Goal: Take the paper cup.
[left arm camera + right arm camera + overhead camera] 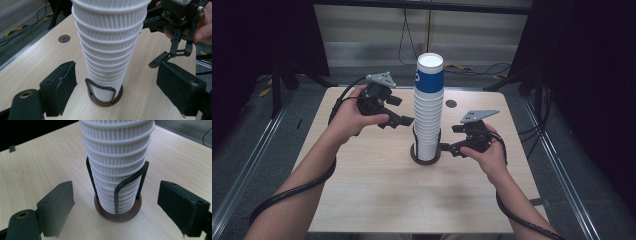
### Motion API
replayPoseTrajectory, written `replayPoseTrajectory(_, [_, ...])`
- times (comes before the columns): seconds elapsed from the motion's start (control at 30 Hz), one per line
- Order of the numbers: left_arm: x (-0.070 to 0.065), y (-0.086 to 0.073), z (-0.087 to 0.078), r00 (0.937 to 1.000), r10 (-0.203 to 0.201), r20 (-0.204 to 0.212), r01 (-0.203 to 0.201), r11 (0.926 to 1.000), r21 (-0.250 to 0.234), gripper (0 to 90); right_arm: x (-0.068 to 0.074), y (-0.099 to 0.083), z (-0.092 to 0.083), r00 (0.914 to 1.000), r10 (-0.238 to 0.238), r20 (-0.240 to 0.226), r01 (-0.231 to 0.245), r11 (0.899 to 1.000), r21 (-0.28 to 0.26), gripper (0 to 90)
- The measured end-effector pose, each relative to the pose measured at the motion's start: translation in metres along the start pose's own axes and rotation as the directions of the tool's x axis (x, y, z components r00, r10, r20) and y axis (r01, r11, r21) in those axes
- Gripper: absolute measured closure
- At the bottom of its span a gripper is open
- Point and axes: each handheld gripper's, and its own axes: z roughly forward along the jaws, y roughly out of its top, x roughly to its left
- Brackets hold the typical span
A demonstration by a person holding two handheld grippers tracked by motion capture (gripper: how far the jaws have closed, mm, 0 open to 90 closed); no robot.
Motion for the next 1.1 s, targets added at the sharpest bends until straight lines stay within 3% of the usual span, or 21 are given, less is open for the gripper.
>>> replayPoseTrajectory(0.1, [-0.001, 0.012, -0.002, 1.0000, 0.006, 0.003, -0.005, 0.9998, -0.020, 16.1, 0.002, 0.008, 0.000, 0.9997, -0.021, -0.009, 0.021, 1.000, 0.006, 12.8])
replayPoseTrajectory(0.3, [-0.005, 0.026, -0.004, 0.9995, 0.031, 0.004, -0.031, 0.9992, -0.026, 16.1, 0.003, 0.015, 0.002, 0.9995, -0.025, -0.019, 0.025, 1.000, -0.010, 12.8])
replayPoseTrajectory(0.43, [-0.005, 0.038, -0.004, 0.9991, 0.042, 0.008, -0.042, 0.9976, -0.055, 16.0, 0.003, 0.022, 0.002, 0.9994, -0.026, -0.022, 0.026, 0.999, -0.023, 12.8])
replayPoseTrajectory(0.83, [-0.006, 0.058, 0.004, 0.9984, 0.056, 0.009, -0.055, 0.9943, -0.091, 15.8, 0.003, 0.043, -0.002, 0.9987, -0.043, -0.026, 0.042, 0.998, -0.041, 12.6])
replayPoseTrajectory(0.93, [-0.008, 0.061, 0.007, 0.9983, 0.057, -0.007, -0.058, 0.9943, -0.090, 15.3, 0.004, 0.049, -0.003, 0.9985, -0.050, -0.024, 0.049, 0.997, -0.053, 12.6])
replayPoseTrajectory(1.1, [-0.006, 0.065, 0.009, 0.9991, 0.041, -0.010, -0.042, 0.9930, -0.111, 15.5, 0.003, 0.054, -0.005, 0.9986, -0.046, -0.025, 0.044, 0.997, -0.069, 12.6])
